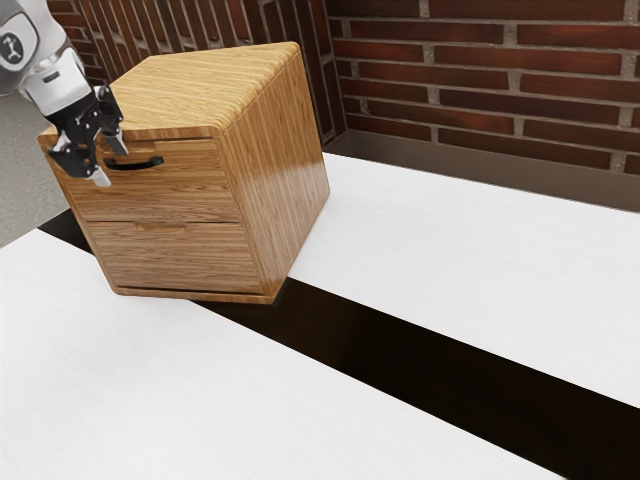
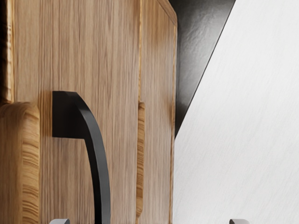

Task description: Pull the drawer handle with one arm to open the drawer

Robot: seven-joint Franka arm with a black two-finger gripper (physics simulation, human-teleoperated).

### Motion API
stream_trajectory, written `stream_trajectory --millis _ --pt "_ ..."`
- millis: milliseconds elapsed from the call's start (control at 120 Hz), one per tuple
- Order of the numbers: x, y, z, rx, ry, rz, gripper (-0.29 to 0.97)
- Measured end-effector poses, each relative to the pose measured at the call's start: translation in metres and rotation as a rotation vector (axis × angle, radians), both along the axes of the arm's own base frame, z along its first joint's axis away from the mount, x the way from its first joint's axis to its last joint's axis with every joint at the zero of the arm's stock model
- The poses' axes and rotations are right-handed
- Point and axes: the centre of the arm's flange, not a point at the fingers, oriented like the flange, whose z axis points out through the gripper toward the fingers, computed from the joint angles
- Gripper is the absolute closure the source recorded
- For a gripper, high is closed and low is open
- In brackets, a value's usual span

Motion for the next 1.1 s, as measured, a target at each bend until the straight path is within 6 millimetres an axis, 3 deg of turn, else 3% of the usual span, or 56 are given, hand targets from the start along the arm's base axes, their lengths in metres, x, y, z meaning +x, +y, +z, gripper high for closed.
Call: stream_trajectory --millis 742,967,1100 --pt "0.008 0.003 -0.011 0.010 -0.007 0.003 0.33" --pt "0.005 -0.001 -0.016 0.032 0.012 0.010 0.22" --pt "0.002 -0.008 -0.013 0.040 0.003 0.006 0.32"
